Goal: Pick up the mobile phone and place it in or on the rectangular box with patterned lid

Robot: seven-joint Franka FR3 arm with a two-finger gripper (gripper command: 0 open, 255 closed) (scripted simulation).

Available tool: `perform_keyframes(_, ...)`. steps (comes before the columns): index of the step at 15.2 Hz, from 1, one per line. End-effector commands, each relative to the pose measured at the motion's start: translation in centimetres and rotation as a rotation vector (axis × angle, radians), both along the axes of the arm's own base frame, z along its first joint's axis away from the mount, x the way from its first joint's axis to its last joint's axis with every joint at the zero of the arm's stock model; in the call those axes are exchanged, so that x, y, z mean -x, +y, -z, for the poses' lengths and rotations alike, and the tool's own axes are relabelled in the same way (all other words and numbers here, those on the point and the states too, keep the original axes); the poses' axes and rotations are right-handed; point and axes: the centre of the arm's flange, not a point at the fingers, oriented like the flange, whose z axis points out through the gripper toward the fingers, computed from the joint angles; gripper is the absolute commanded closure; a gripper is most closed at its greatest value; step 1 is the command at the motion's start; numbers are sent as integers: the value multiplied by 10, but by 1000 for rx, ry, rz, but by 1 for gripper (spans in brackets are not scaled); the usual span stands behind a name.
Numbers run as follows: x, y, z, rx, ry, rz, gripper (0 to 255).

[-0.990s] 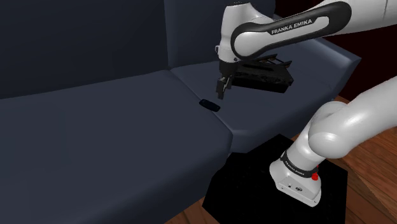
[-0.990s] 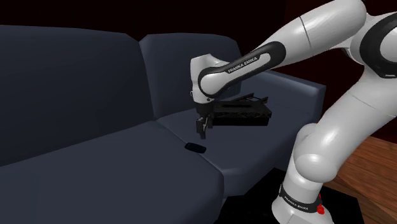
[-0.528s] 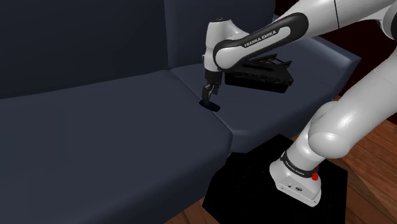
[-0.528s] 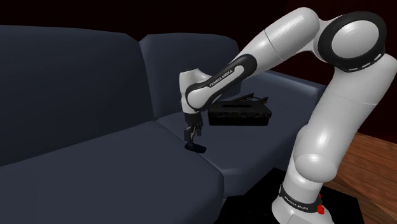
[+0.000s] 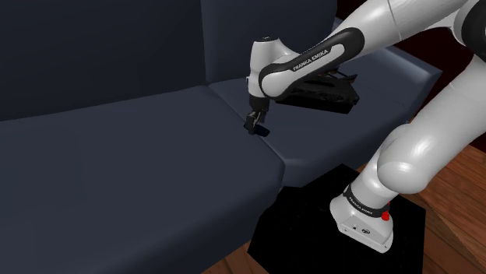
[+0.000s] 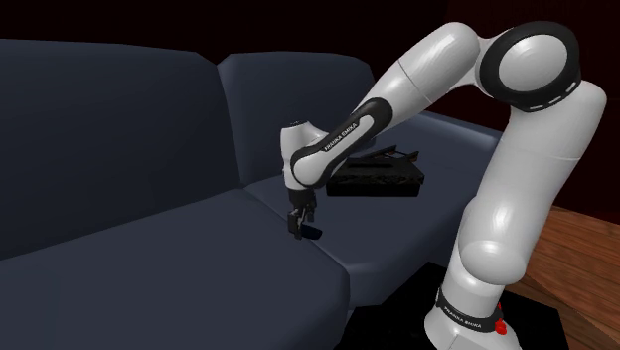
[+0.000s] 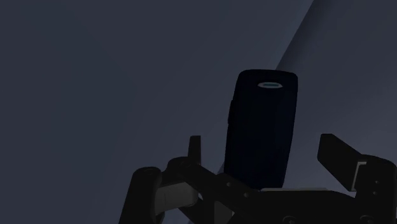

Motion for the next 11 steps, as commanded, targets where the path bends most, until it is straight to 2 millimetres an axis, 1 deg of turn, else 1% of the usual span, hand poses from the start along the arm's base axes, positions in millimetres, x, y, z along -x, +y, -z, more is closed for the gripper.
perform_keyframes(1, 0, 0, 2, 0, 0, 0, 0)
perform_keyframes(6, 0, 0, 2, 0, 0, 0, 0)
perform_keyframes(7, 0, 0, 2, 0, 0, 0, 255)
perform_keyframes(11, 0, 0, 2, 0, 0, 0, 255)
